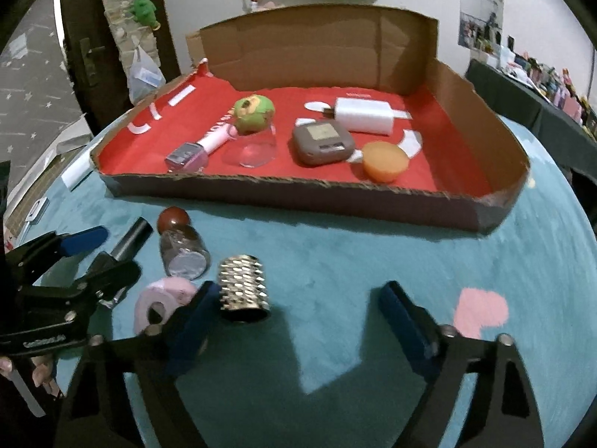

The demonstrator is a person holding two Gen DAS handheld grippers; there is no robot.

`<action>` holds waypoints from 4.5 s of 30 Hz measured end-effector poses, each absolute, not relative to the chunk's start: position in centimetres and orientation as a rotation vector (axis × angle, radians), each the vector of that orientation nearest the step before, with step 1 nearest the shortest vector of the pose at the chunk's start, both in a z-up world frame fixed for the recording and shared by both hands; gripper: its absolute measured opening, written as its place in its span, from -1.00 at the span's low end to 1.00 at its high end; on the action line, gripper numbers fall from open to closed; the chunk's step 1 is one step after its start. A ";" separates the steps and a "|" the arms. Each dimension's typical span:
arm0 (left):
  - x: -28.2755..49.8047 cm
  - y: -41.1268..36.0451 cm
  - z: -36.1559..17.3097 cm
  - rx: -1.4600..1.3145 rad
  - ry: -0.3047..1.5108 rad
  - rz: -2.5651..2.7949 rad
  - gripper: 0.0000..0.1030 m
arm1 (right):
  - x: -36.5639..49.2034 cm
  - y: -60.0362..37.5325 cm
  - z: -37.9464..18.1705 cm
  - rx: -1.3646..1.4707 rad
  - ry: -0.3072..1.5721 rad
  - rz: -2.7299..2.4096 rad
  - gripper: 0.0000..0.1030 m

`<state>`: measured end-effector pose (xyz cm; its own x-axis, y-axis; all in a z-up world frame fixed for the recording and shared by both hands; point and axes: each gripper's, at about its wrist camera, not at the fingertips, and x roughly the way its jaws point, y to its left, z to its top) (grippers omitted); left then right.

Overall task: Organize rigid objects
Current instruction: 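Grasp the black nail polish with the left gripper while the right grasps the metal cylinder, then lower the nail polish and metal cylinder into the box and open both grippers, then withdraw both tools from the box back over the table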

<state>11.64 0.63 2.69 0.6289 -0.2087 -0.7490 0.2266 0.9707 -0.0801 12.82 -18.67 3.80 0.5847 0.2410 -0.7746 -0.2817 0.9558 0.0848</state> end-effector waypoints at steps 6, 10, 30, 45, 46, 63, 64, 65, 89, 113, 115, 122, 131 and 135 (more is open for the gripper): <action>11.1 0.1 3.0 -0.001 0.847 -0.311 -0.34 | 11.6 -16.9 3.9 -0.099 0.848 0.359 -0.47; 10.9 0.7 3.3 -0.052 0.856 -0.337 -0.34 | 10.8 -16.8 5.4 -0.118 0.785 0.361 -0.47; 9.9 0.4 4.8 -0.060 0.810 -0.366 -0.34 | 11.0 -17.9 4.8 -0.061 0.816 0.368 -0.47; 17.2 2.4 10.3 -0.086 0.795 -0.371 -0.34 | 19.3 -17.2 11.0 0.007 0.774 0.465 -0.47; 18.4 2.3 10.4 -0.083 0.810 -0.368 -0.34 | 20.1 -17.0 11.0 0.010 0.783 0.470 -0.47; 30.6 -1.2 6.6 0.145 1.011 -0.306 -0.34 | 34.5 -13.9 7.5 -0.102 1.037 0.464 -0.47; 31.0 -1.3 6.3 0.156 1.024 -0.301 -0.34 | 34.8 -13.9 7.2 -0.106 1.047 0.461 -0.47; 31.3 -1.4 6.2 0.166 1.019 -0.287 -0.34 | 35.1 -13.8 7.0 -0.109 1.057 0.458 -0.47; 33.5 -1.4 4.4 0.165 1.129 -0.287 -0.34 | 36.8 -13.0 5.2 -0.148 1.131 0.444 -0.47; 32.9 -0.5 5.5 0.151 1.107 -0.268 -0.03 | 36.4 -12.1 5.0 -0.173 1.127 0.440 -0.27; 32.7 -0.3 5.7 0.150 1.104 -0.267 0.00 | 36.3 -12.2 5.1 -0.178 1.126 0.439 -0.22; 31.8 0.1 6.3 0.150 1.089 -0.271 0.02 | 35.6 -12.2 5.8 -0.170 1.111 0.429 -0.20; 29.3 0.6 8.6 0.113 1.011 -0.242 0.35 | 32.3 -13.6 8.6 -0.146 1.048 0.417 -0.01; 27.6 1.2 10.2 0.062 0.964 -0.234 0.38 | 29.9 -14.7 10.5 -0.138 1.001 0.404 0.16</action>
<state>27.55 1.21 10.19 0.5469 -0.1701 -0.8197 0.2254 0.9729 -0.0515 29.94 -14.67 10.55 0.4724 0.2664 -0.8401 -0.3917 0.9174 0.0707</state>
